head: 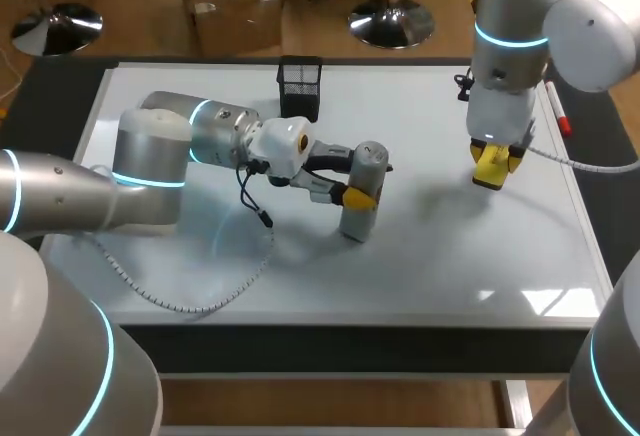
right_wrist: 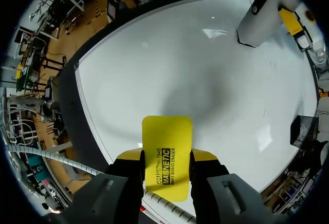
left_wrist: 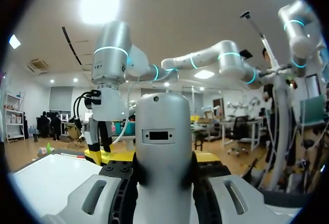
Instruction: Pick up the inspection probe, press it on each red-marked spot on the whiteboard one by one, put down the probe, pick up the eraser, and wipe off all the red marks.
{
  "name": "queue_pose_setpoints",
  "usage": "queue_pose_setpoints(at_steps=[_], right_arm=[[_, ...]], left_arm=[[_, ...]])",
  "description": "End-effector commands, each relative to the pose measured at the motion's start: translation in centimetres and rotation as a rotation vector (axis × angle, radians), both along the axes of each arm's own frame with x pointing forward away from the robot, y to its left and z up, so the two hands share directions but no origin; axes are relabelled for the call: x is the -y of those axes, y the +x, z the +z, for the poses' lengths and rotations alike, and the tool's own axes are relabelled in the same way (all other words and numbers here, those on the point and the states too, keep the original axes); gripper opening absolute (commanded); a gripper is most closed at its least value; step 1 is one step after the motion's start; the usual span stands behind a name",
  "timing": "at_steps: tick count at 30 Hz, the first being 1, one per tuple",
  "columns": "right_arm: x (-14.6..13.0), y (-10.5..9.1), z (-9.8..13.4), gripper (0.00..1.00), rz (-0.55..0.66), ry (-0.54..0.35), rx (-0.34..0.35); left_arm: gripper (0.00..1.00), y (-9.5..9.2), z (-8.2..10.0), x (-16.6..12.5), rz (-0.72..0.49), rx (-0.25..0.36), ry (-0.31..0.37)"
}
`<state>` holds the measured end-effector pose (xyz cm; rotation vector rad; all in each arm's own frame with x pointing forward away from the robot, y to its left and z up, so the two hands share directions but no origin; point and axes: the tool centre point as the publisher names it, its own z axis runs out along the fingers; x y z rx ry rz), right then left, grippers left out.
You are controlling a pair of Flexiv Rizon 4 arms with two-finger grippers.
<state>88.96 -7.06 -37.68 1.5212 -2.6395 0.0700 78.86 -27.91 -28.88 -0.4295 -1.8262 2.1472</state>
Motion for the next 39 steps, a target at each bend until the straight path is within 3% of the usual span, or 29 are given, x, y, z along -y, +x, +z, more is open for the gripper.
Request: queue_pose_setpoints(at_steps=[1,8,16,18,30,39], right_arm=[[0.1,0.0,0.1,0.00,0.001,-0.003,0.002],[0.1,0.0,0.1,0.00,0.001,-0.003,0.002],[0.1,0.0,0.1,0.00,0.001,-0.003,0.002],[0.1,0.0,0.1,0.00,0.001,-0.003,0.002],[0.1,0.0,0.1,0.00,0.001,-0.003,0.002],[0.1,0.0,0.1,0.00,0.001,-0.003,0.002]], left_arm=[[0.00,-0.1,0.4,-0.2,0.001,-0.004,-0.005],[0.00,0.8,2.1,-0.6,0.008,-0.021,-0.037],[0.00,3.2,3.7,-1.8,-0.004,-0.032,-0.082],[0.00,4.1,4.0,-2.3,-0.025,-0.058,-0.103],[0.00,8.7,5.3,-6.4,-0.147,-0.021,-0.070],[0.00,10.5,5.3,-8.5,-0.235,-0.023,-0.048]])
